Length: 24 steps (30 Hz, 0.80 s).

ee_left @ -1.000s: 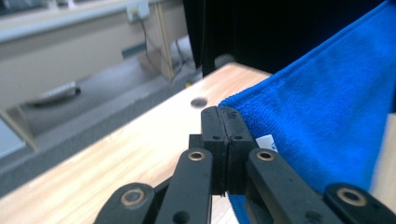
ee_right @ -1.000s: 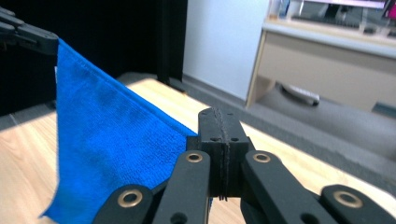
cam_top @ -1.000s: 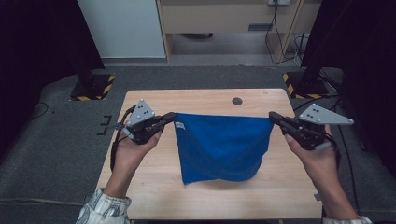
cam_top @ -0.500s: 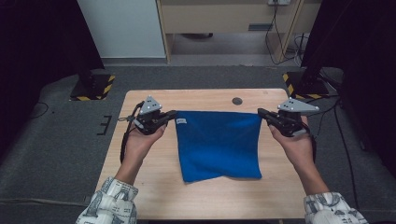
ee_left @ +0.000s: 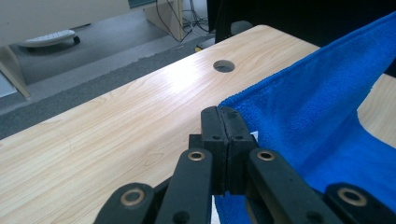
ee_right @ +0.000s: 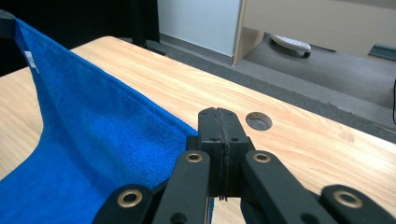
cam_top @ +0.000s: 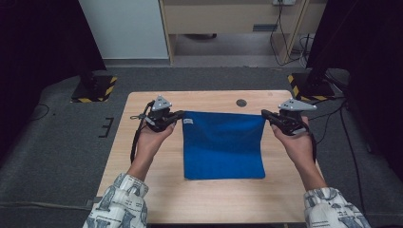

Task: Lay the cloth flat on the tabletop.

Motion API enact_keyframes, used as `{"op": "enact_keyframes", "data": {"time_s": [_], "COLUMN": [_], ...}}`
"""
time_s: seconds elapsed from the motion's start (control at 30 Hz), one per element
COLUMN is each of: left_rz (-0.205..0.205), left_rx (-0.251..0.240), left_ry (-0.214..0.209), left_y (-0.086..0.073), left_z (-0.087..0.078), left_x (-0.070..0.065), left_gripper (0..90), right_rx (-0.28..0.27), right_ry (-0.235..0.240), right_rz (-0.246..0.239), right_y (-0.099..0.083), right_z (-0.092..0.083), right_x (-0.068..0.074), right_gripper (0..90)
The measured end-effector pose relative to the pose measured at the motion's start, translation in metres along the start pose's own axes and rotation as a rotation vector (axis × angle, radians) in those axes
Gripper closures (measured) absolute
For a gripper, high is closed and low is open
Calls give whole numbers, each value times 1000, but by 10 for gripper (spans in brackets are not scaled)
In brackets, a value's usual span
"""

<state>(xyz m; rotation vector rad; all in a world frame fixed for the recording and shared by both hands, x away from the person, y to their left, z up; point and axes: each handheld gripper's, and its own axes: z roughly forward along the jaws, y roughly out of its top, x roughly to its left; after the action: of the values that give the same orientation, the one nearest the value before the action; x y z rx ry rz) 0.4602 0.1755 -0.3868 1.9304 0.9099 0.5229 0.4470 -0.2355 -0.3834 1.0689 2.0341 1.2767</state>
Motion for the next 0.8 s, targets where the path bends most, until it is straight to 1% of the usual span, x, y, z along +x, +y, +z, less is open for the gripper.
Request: {"op": "enact_keyframes", "data": {"time_s": [0.07, 0.17, 0.27, 0.33, 0.53, 0.57, 0.63, 0.8], "left_rz": [1, -11, -25, -24, -18, -17, -25, -15], "left_rx": [10, 18, 29, 38, 68, 74, 81, 105], "left_ry": [8, 27, 34, 38, 68, 77, 81, 96], "left_y": [-1, -4, -7, -8, -9, -9, -10, -12], "left_z": [5, 13, 22, 27, 43, 47, 53, 66], "left_x": [3, 8, 11, 12, 18, 19, 22, 25], "left_gripper": [892, 891, 892, 892, 892, 892, 892, 892], "right_rx": [9, 8, 10, 20, 54, 56, 63, 70], "right_ry": [-4, -10, -6, -9, -32, -34, -40, -45], "right_rz": [7, 24, 29, 31, 44, 54, 66, 103], "right_y": [-2, -4, -6, -7, -13, -14, -16, -23], "right_z": [5, 15, 25, 31, 50, 54, 60, 74], "right_x": [-3, -6, -8, -9, -16, -17, -20, -26], "right_gripper": [900, 900, 900, 900, 900, 900, 900, 900]}}
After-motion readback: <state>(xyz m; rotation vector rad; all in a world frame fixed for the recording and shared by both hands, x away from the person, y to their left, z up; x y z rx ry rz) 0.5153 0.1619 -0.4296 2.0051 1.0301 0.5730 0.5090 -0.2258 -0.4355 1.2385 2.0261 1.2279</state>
